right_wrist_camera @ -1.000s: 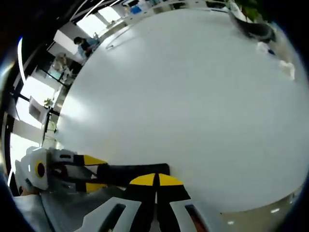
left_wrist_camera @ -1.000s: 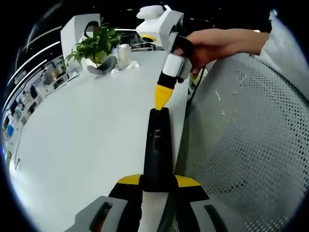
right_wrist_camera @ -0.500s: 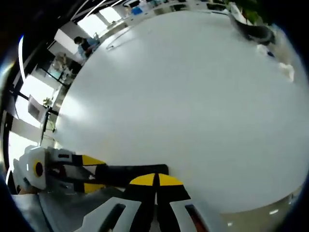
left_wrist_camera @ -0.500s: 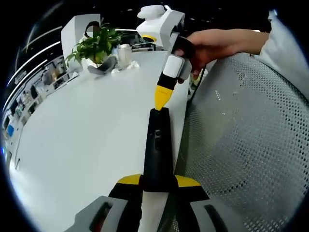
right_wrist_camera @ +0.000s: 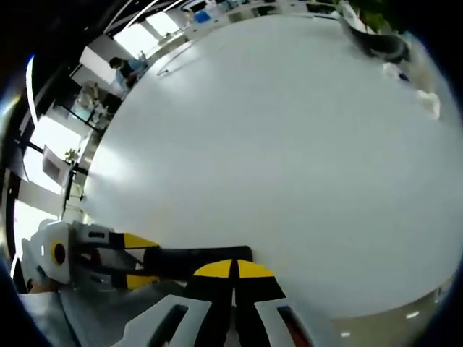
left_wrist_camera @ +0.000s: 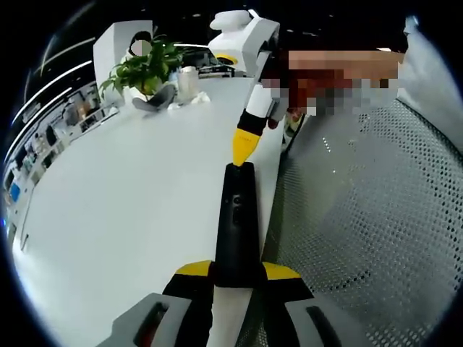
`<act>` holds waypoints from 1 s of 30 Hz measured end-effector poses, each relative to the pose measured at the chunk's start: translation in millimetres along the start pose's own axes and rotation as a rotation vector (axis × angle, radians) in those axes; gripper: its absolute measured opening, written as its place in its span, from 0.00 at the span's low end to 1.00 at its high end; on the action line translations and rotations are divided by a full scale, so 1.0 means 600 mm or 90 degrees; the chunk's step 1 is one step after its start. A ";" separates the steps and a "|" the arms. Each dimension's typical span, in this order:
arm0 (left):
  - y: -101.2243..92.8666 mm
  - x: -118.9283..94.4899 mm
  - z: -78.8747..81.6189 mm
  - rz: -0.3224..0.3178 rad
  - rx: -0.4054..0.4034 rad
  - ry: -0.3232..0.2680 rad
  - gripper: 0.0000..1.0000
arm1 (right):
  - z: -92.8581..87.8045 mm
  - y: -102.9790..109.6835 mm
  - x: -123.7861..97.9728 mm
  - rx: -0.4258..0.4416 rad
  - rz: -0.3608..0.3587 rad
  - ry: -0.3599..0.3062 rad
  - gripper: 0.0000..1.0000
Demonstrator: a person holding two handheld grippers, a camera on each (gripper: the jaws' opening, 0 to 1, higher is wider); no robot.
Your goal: Press the specified remote control buttons in sequence, fully releasing each button before pressing the next.
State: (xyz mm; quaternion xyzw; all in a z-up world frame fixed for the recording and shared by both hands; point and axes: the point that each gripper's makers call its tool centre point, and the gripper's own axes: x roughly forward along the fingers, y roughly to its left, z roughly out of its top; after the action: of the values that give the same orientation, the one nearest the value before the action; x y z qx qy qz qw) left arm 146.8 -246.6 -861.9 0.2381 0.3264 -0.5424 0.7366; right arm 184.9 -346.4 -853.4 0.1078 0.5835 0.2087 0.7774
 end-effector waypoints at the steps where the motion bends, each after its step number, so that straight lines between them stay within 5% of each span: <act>1: 0.000 0.000 0.000 0.001 0.001 -0.001 0.24 | 0.000 0.000 0.000 -0.001 0.000 0.000 0.00; 11: 0.000 0.000 0.001 0.001 -0.007 -0.006 0.24 | 0.001 -0.002 -0.003 0.067 0.027 -0.007 0.00; 30: 0.003 0.001 0.003 -0.003 -0.017 -0.017 0.24 | 0.005 0.016 0.000 -0.028 0.016 0.000 0.00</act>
State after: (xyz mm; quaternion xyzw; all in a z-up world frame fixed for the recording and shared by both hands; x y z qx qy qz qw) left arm 149.0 -247.8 -861.0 0.2204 0.3238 -0.5430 0.7428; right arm 186.2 -337.5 -848.7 0.0979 0.5774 0.2313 0.7769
